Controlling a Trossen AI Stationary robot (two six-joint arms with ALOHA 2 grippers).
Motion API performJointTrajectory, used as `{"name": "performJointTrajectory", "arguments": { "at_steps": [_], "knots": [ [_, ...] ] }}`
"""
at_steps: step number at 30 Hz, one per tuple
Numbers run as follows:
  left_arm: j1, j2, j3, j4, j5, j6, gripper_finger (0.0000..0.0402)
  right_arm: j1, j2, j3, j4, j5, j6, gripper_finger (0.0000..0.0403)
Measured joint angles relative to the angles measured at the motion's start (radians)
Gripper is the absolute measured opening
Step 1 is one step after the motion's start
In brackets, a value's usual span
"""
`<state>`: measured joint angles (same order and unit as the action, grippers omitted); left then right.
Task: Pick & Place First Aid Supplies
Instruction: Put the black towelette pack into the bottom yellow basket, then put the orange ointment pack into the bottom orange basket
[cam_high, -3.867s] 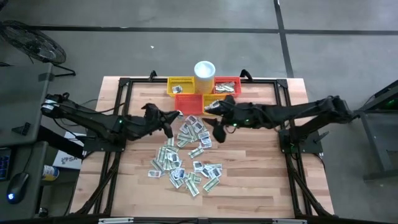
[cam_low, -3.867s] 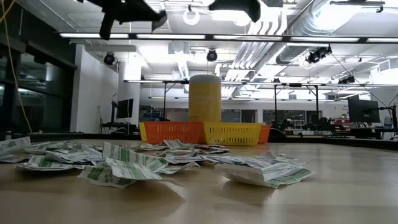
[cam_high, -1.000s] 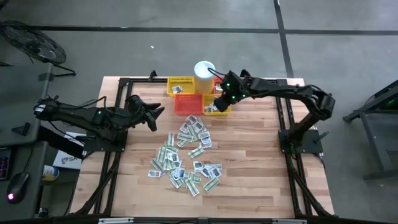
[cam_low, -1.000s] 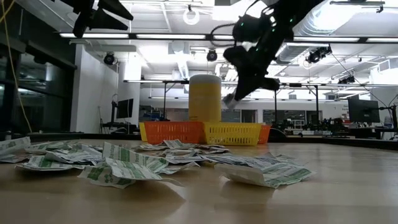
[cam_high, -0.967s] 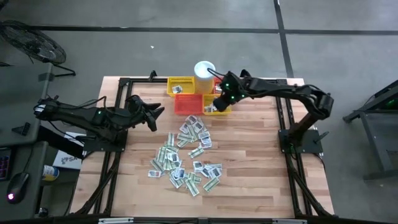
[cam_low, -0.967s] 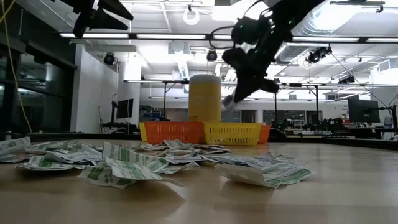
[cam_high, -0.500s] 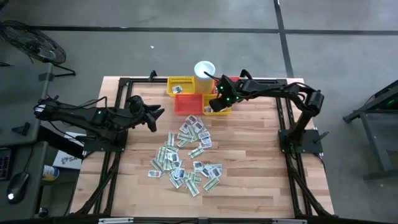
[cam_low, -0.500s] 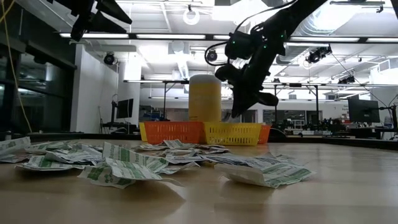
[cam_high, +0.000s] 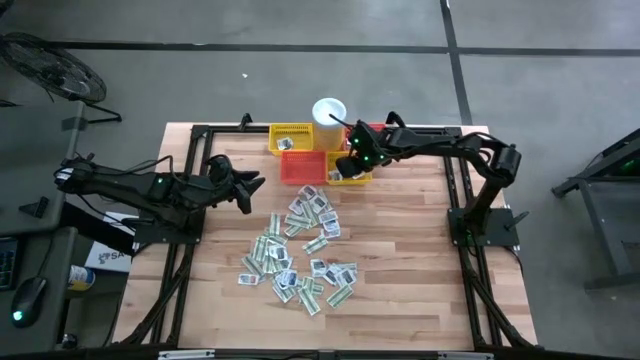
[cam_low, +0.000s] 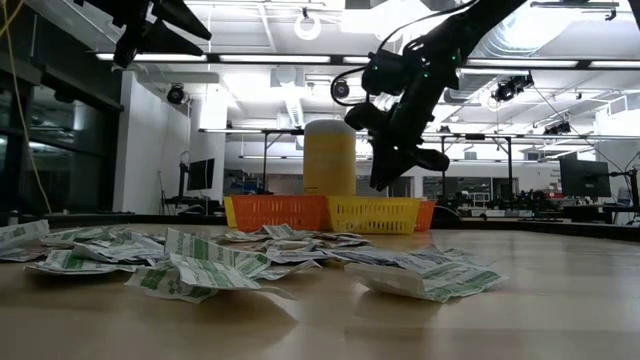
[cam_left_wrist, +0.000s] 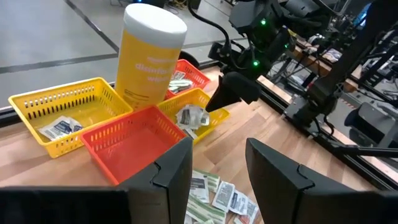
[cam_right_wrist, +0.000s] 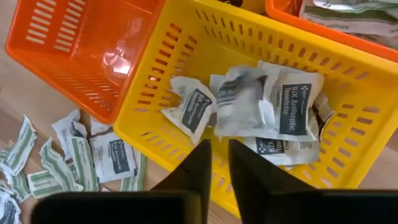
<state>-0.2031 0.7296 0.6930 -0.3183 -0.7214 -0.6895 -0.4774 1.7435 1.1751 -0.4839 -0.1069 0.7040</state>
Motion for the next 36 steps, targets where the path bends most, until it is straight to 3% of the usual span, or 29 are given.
{"name": "performJointTrajectory", "arguments": {
  "at_steps": [9, 15, 23, 36],
  "knots": [
    [0.0, 0.0, 0.0, -0.041, 0.037, -0.001, 0.0149, 0.001, -0.04, 0.0, -0.012, -0.023, -0.032, 0.0124],
    [0.0, 0.0, 0.0, -0.128, 0.068, -0.062, 0.0149, 0.023, -0.11, 0.0, -0.03, -0.054, -0.116, 0.013],
    [0.0, 0.001, 0.0, -0.179, 0.08, -0.105, 0.0149, 0.145, -0.148, 0.0, -0.028, -0.075, -0.382, 0.013],
    [0.0, 0.001, 0.0, -0.179, 0.08, -0.127, 0.0149, 0.39, -0.115, 0.0, 0.032, 0.117, -0.798, 0.013]
  ]
}}
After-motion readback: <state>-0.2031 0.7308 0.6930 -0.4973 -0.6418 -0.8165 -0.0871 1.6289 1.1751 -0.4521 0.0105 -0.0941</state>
